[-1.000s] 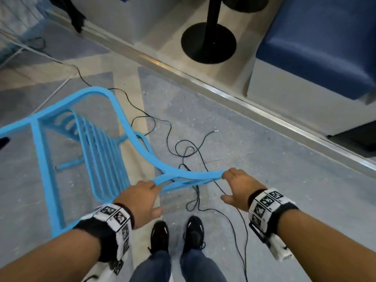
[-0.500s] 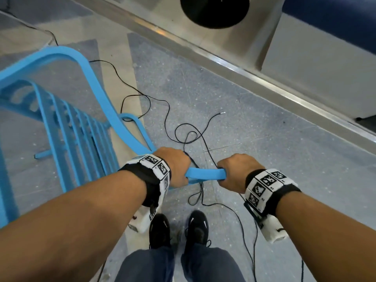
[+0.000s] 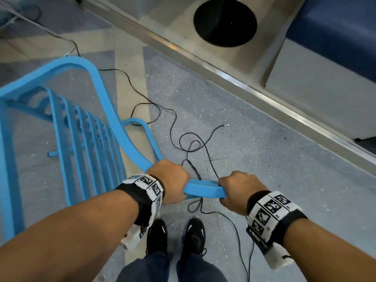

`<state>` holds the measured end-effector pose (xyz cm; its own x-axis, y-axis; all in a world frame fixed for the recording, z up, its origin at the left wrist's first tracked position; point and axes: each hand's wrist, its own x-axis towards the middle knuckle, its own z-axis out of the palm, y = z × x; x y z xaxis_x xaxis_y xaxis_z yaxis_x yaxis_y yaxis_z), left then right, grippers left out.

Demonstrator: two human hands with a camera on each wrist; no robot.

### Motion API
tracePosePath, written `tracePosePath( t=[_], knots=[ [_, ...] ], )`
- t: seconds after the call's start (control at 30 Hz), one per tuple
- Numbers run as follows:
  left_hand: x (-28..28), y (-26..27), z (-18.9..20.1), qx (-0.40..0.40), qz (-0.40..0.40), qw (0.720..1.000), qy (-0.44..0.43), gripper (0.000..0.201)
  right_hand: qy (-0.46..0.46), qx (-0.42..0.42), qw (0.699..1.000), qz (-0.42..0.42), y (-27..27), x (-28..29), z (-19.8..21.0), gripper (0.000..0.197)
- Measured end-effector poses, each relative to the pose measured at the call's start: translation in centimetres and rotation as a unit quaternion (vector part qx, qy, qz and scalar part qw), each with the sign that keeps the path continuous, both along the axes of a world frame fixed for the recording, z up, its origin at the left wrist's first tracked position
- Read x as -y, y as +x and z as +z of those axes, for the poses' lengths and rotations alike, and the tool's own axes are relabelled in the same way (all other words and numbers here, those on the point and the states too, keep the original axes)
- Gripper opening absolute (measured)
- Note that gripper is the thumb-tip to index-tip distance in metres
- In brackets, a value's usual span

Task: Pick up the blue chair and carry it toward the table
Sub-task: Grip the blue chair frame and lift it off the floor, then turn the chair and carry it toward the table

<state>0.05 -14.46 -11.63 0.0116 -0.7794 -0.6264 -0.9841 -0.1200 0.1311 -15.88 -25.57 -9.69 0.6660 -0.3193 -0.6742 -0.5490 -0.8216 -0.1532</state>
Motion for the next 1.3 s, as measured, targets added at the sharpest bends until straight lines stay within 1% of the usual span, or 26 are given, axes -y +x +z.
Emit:
tracePosePath(
  t=[0.1, 0.2, 0.33, 0.43, 0.6, 0.7, 0.77, 0.83, 0.9, 1.0, 1.03, 1.07, 1.1, 1.13, 1.17, 1.23, 1.27, 1.3],
  knots=[
    [-1.2, 0.3, 3.7, 0.009, 0.001, 1.000, -0.020, 0.025, -0.007, 0.021, 0.999, 0.029, 0.2, -0.5, 4.3, 0.022],
    [-2.3, 0.7, 8.0, 0.027, 0.003, 0.999, -0.037, 0.024, -0.019, 0.043, 0.998, 0.051, 0.8, -1.1, 9.1, 0.020],
    [-4.4, 1.1, 13.3, 0.022, 0.048, 0.997, -0.060, 0.029, -0.037, 0.057, 0.994, 0.089, 1.8, -2.2, 15.7, 0.018],
    [-6.9, 1.8, 16.4, 0.015, 0.068, 0.993, -0.096, 0.034, -0.045, 0.067, 0.989, 0.124, 2.9, -4.0, 20.2, 0.017],
    [-13.8, 5.6, 20.8, 0.018, 0.123, 0.977, -0.172, 0.040, -0.077, 0.125, 0.967, 0.208, 7.1, -9.6, 27.1, 0.016],
    [-18.9, 7.4, 22.6, 0.014, 0.169, 0.961, -0.217, 0.046, -0.095, 0.150, 0.953, 0.244, 9.8, -14.4, 30.5, 0.012],
    [-22.7, 7.8, 23.5, 0.012, 0.195, 0.953, -0.232, 0.049, -0.100, 0.151, 0.945, 0.271, 10.7, -18.3, 32.1, 0.011],
    [-27.0, 7.6, 24.1, 0.011, 0.223, 0.946, -0.234, 0.051, -0.100, 0.147, 0.934, 0.309, 11.3, -22.6, 33.3, 0.013],
    [-31.1, 7.6, 24.3, 0.001, 0.256, 0.935, -0.244, 0.049, -0.096, 0.155, 0.925, 0.332, 11.7, -26.7, 33.7, 0.010],
    [-36.2, 8.3, 24.8, -0.013, 0.296, 0.917, -0.267, 0.039, -0.112, 0.177, 0.917, 0.340, 13.1, -31.8, 34.2, 0.022],
    [-37.8, 8.6, 24.9, -0.010, 0.307, 0.915, -0.263, 0.036, -0.108, 0.191, 0.915, 0.339, 13.6, -33.4, 34.3, 0.022],
    [-39.3, 8.9, 24.9, -0.008, 0.318, 0.911, -0.263, 0.035, -0.097, 0.208, 0.913, 0.338, 13.9, -34.8, 34.2, 0.017],
    [-40.7, 9.1, 24.8, -0.010, 0.328, 0.908, -0.262, 0.036, -0.067, 0.234, 0.910, 0.335, 14.0, -36.1, 34.1, 0.012],
    [-42.2, 9.3, 24.7, -0.013, 0.335, 0.904, -0.265, 0.035, -0.016, 0.266, 0.906, 0.329, 14.0, -37.3, 33.7, 0.015],
    [-43.6, 9.3, 24.7, -0.021, 0.346, 0.901, -0.261, 0.032, 0.038, 0.293, 0.898, 0.327, 13.8, -38.1, 33.3, 0.022],
    [-46.2, 9.0, 25.1, -0.034, 0.364, 0.894, -0.259, 0.022, 0.109, 0.306, 0.896, 0.302, 13.3, -38.3, 32.0, 0.043],
    [-47.6, 8.8, 25.3, -0.035, 0.365, 0.892, -0.263, 0.019, 0.118, 0.286, 0.911, 0.272, 13.1, -37.6, 31.3, 0.052],
    [-49.0, 8.6, 25.6, -0.032, 0.366, 0.892, -0.264, 0.018, 0.106, 0.252, 0.931, 0.242, 13.0, -36.6, 30.4, 0.056]
  ],
)
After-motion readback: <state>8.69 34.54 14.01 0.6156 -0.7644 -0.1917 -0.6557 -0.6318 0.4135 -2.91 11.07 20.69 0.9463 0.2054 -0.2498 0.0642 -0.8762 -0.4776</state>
